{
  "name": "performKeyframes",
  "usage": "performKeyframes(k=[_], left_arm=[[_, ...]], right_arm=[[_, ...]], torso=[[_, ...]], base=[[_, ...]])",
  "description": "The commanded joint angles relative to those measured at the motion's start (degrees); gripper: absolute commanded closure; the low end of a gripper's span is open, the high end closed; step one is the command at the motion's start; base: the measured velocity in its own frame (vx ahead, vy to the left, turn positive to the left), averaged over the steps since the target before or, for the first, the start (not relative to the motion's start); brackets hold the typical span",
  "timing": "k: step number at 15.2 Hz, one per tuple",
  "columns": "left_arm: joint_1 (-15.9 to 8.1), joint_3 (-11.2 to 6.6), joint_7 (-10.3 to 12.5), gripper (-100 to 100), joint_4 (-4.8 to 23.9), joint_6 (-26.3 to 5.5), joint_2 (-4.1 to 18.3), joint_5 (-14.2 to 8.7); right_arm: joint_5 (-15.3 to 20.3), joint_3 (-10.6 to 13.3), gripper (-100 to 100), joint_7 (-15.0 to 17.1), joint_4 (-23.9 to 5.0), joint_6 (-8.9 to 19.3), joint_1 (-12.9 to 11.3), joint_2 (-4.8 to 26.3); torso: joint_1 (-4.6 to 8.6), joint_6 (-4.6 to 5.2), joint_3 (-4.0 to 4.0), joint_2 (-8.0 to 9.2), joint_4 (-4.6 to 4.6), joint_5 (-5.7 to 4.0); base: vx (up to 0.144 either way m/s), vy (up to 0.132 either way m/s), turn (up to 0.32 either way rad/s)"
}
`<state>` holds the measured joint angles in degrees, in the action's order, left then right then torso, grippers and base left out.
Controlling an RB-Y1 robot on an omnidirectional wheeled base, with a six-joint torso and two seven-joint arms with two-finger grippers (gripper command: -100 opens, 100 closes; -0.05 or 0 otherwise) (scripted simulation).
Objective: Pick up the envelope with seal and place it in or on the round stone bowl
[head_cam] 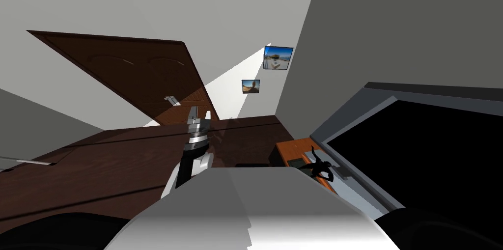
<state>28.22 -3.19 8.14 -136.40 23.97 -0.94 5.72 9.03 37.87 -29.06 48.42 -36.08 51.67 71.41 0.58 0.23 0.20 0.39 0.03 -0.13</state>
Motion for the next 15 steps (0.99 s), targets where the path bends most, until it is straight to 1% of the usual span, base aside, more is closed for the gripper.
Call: performKeyframes(k=[1, 4, 5, 15], left_arm=[[0.0, 0.0, 0.0, 0, 0.0, 0.0, 0.0, 0.0], [0.0, 0.0, 0.0, 0, 0.0, 0.0, 0.0, 0.0], [0.0, 0.0, 0.0, 0, 0.0, 0.0, 0.0, 0.0], [0.0, 0.0, 0.0, 0, 0.0, 0.0, 0.0, 0.0]], right_arm=[[-0.67, -0.37, 100, -0.17, 0.97, -0.63, 1.05, 1.76], [-1.34, -0.65, 100, -0.37, 1.52, -1.7, 1.94, 3.6], [-1.84, -0.88, 100, -0.5, 1.9, -2.48, 2.58, 4.94], [-4.96, -2.52, 100, -1.16, 3.94, -7.04, 6.18, 12.67]], torso=[[0.0, 0.0, 0.0, 0.0, 0.0, 0.0], [0.05, 0.0, 0.0, 0.0, 0.0, -0.03], [0.05, -0.01, 0.0, -0.02, 0.0, -0.03], [0.06, -0.04, 0.03, 0.05, 0.0, 0.0]], base=[[-0.054, -0.004, -0.059], [-0.042, -0.001, -0.055], [-0.047, -0.001, -0.077], [-0.055, -0.003, -0.072]])
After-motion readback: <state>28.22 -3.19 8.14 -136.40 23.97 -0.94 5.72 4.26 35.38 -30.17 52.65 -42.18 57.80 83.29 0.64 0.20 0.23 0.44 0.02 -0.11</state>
